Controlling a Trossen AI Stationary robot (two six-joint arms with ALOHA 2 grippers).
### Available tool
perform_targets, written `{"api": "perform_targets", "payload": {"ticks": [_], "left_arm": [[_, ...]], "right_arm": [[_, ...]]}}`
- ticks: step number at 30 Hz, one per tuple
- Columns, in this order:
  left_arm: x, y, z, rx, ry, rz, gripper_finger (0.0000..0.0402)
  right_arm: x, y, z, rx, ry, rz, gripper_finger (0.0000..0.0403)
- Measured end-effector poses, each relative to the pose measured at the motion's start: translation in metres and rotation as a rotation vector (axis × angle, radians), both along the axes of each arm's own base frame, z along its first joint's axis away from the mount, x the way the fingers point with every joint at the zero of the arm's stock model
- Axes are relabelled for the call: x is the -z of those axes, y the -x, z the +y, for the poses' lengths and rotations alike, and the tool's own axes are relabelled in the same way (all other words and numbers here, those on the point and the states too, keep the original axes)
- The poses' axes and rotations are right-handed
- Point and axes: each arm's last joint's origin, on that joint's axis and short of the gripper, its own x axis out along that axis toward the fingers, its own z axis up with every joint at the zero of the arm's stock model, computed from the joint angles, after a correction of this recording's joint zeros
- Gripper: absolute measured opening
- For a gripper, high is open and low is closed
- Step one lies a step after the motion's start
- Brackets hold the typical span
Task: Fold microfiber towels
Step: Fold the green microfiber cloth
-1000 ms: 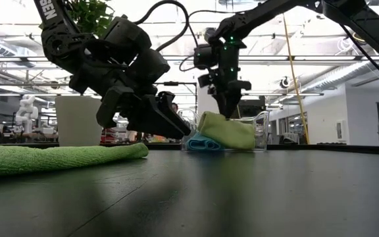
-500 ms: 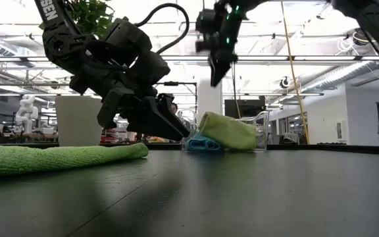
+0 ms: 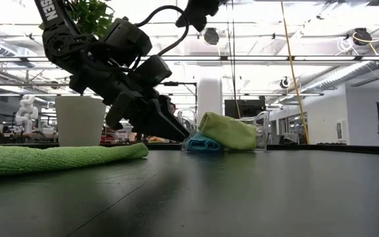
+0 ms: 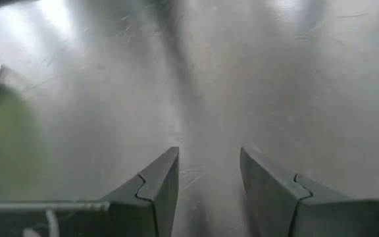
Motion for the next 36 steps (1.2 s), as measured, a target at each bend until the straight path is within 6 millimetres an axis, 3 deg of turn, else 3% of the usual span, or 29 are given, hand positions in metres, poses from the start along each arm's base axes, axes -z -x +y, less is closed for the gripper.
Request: {"api": "perform_targets", "payload": {"ticks": [4, 8, 17, 22, 28, 32, 36], "left_arm": [[0.000, 0.000, 0.000, -0.024, 0.033, 0.004, 0.0163], [-0.001, 0.000, 0.000, -0.039, 0.059, -0.002, 0.0163], [-0.002, -0.002, 0.001, -0.116, 0.161, -0.011, 0.0163], [-0.002, -0.001, 0.001, -0.146, 0.182, -0.009, 0.0163], [-0.002, -0.001, 0.001, -0.152, 0.219, -0.004, 0.0163], [-0.005, -0.003, -0.004, -0.070, 0.210, -0.031, 0.0163], [-0.014, -0.004, -0.022, 0.047, 0.079, -0.108, 0.0163]], "right_arm": [[0.037, 0.005, 0.032, -0.064, -0.011, 0.034, 0.0002], [0.073, 0.024, 0.058, -0.086, -0.018, -0.022, 0.0003], [0.138, 0.071, 0.106, -0.144, -0.124, -0.383, 0.0004], [0.164, 0.087, 0.117, -0.128, -0.184, -0.438, 0.0001], [0.190, 0.102, 0.123, -0.042, -0.121, -0.385, 0.0001], [0.204, 0.115, 0.128, -0.066, -0.088, -0.424, 0.0001], [0.212, 0.130, 0.128, -0.098, -0.069, -0.533, 0.0000]]}}
